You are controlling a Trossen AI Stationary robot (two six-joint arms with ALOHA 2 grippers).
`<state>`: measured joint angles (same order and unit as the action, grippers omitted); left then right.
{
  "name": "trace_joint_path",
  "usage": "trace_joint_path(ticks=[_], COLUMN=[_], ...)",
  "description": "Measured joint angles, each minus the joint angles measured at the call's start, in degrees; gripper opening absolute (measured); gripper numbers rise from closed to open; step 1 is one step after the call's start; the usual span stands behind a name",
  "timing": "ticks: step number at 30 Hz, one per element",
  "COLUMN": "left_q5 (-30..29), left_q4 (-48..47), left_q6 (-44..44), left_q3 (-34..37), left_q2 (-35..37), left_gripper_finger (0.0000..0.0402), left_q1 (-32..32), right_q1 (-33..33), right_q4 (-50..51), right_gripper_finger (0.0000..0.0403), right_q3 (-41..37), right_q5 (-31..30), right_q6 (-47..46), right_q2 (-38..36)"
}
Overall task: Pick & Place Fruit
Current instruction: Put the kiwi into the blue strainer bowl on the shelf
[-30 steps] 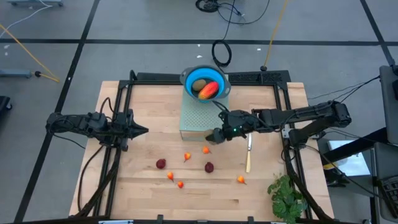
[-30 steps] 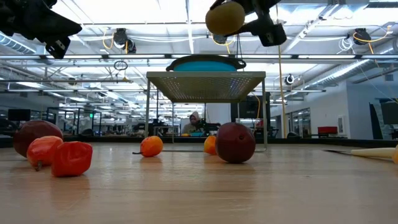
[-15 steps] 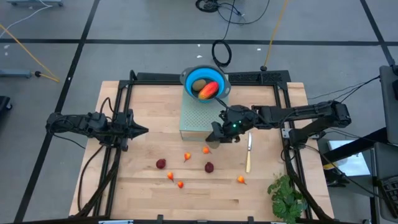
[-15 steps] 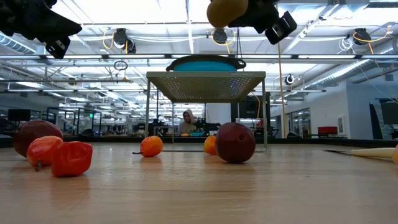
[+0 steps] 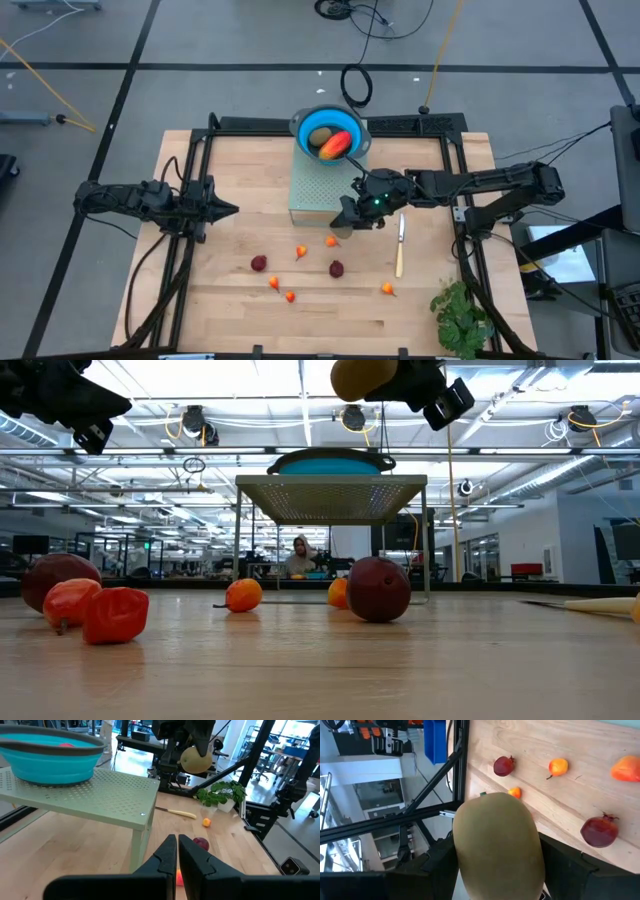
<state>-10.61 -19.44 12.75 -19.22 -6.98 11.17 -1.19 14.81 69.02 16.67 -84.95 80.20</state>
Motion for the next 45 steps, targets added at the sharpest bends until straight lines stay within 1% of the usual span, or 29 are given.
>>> trace_joint_path(ticks=[3, 5, 12, 17, 25, 33, 40, 45], left_q5=[0.0, 0.0, 0.0, 0.0, 0.0, 0.0, -0.01, -0.44], left_q4=[0.0, 0.0, 0.0, 0.0, 0.0, 0.0, 0.0, 0.0], left_q6=[0.0, 0.02, -0.2, -0.24, -0.02, 0.02, 0.28, 1.07], left_q3=[0.0, 0.0, 0.0, 0.0, 0.0, 0.0, 0.0, 0.0], left_q2=[-0.02, -0.02, 0.0, -0.02, -0.01, 0.0, 0.0, 0.0], left_gripper_finger=[0.0017, 0.0017, 0.0017, 0.0017, 0.0017, 0.0017, 0.0017, 0.0017], left_q1=[0.0, 0.01, 0.01, -0.01, 0.0, -0.01, -0.01, -0.01], right_q1=[0.0, -0.02, -0.02, -0.02, -0.02, -0.02, -0.02, -0.02], right_q4=[0.02, 0.02, 0.02, -1.16, -6.74, -7.24, -7.28, -7.3], right_gripper_finger=[0.0231, 0.023, 0.023, 0.0227, 0.0227, 0.0224, 0.0227, 0.0224], right_q3=[-0.01, -0.01, -0.01, -0.01, -0.03, -0.03, -0.03, -0.03], right_q5=[0.0, -0.02, -0.07, 0.08, 0.13, 0.04, 0.0, -0.04], right_q6=[1.3, 4.7, 25.25, 36.44, 54.22, 70.52, 81.11, 84.01], right_q2=[0.0, 0.0, 0.0, 0.0, 0.02, 0.02, 0.02, 0.02])
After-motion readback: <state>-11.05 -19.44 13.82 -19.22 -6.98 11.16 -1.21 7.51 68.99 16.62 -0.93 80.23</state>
